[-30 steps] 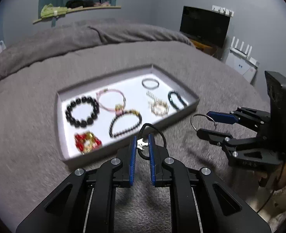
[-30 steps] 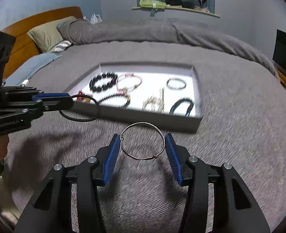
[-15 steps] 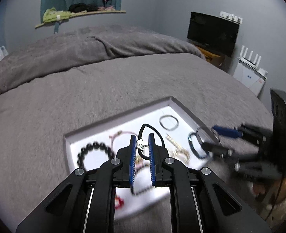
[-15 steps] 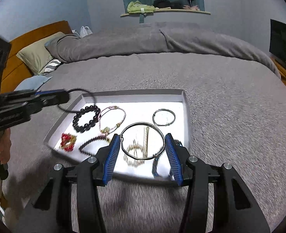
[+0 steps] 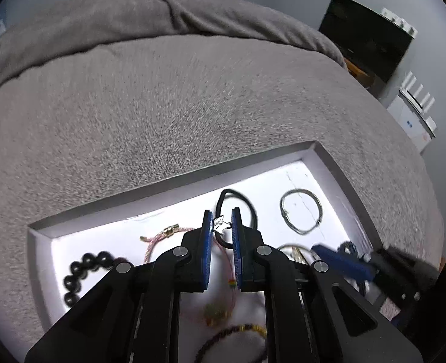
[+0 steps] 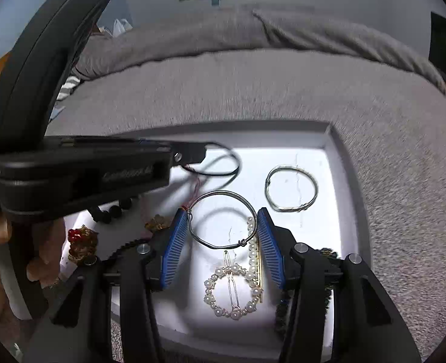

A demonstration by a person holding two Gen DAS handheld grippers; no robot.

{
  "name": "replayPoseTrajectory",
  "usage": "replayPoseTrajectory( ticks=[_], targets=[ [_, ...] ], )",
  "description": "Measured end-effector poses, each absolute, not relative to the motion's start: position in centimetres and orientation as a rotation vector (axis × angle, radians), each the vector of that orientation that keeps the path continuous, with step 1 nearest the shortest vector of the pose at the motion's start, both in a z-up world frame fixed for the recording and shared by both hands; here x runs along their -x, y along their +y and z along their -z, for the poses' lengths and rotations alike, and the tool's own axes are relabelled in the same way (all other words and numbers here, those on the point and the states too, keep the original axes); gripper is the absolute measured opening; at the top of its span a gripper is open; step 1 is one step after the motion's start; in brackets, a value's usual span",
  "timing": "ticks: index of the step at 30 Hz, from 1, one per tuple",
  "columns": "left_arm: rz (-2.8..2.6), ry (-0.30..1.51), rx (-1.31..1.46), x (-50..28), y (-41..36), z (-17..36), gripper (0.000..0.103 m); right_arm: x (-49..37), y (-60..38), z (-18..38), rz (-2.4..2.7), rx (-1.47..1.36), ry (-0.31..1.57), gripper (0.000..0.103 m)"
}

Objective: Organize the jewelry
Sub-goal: 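Carry the hair tie and silver hoop into the tray and open both tools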

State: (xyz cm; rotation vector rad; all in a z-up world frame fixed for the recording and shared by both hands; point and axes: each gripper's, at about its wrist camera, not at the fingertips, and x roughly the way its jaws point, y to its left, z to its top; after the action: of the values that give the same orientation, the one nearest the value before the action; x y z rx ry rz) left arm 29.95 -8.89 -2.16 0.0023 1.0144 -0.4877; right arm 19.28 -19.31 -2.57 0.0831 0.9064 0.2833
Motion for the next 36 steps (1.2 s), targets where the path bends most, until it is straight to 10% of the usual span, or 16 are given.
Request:
replayPoseTrajectory(
  ticks=[16,36],
  targets=[
    [0.49,1.038,0.002,-30.2,-8.7,3.4,0.014,-19.1,-18.6,3.2,-0.266,-0.055,0.893,0.049],
    [0.476,0.936,0.017,-25.6,-6.4,-0.6,0.04,-13.8,-22.4,-0.6,-0.222,-0.07,0.807,0.055]
  ],
)
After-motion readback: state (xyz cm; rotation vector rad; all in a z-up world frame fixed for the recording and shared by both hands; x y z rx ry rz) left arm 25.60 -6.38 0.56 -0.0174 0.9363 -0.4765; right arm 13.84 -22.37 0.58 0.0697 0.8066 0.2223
